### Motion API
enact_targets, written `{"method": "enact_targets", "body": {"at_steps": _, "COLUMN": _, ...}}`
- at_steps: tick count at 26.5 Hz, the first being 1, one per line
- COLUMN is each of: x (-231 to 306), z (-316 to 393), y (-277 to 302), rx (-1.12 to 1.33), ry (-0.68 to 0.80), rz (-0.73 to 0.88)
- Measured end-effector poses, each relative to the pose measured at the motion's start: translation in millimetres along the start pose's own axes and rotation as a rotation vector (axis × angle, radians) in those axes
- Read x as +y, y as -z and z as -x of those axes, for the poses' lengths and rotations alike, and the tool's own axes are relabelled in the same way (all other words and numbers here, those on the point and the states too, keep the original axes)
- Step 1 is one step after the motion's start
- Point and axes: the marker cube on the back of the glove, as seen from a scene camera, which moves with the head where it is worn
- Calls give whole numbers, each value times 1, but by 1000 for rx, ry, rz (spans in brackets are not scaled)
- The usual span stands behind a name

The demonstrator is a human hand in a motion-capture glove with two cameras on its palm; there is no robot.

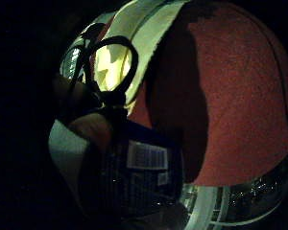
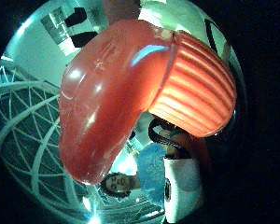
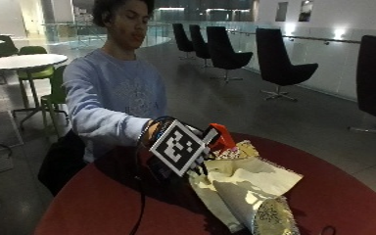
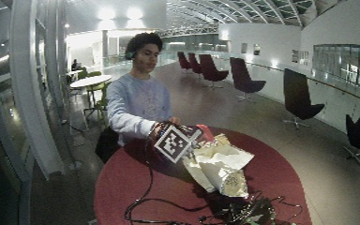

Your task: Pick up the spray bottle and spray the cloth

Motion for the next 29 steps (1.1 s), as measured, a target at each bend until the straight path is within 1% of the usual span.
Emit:
{"method": "enact_targets", "body": {"at_steps": 6, "x": -4, "z": 1, "y": 0, "rx": -24, "ry": -26, "rz": -23}}
{"method": "enact_targets", "body": {"at_steps": 11, "x": 7, "z": -3, "y": 0, "rx": -6, "ry": -38, "rz": 43}}
{"method": "enact_targets", "body": {"at_steps": 18, "x": 0, "z": -3, "y": 5, "rx": -22, "ry": -50, "rz": -40}}
{"method": "enact_targets", "body": {"at_steps": 29, "x": 0, "z": -6, "y": 3, "rx": -14, "ry": -58, "rz": -41}}
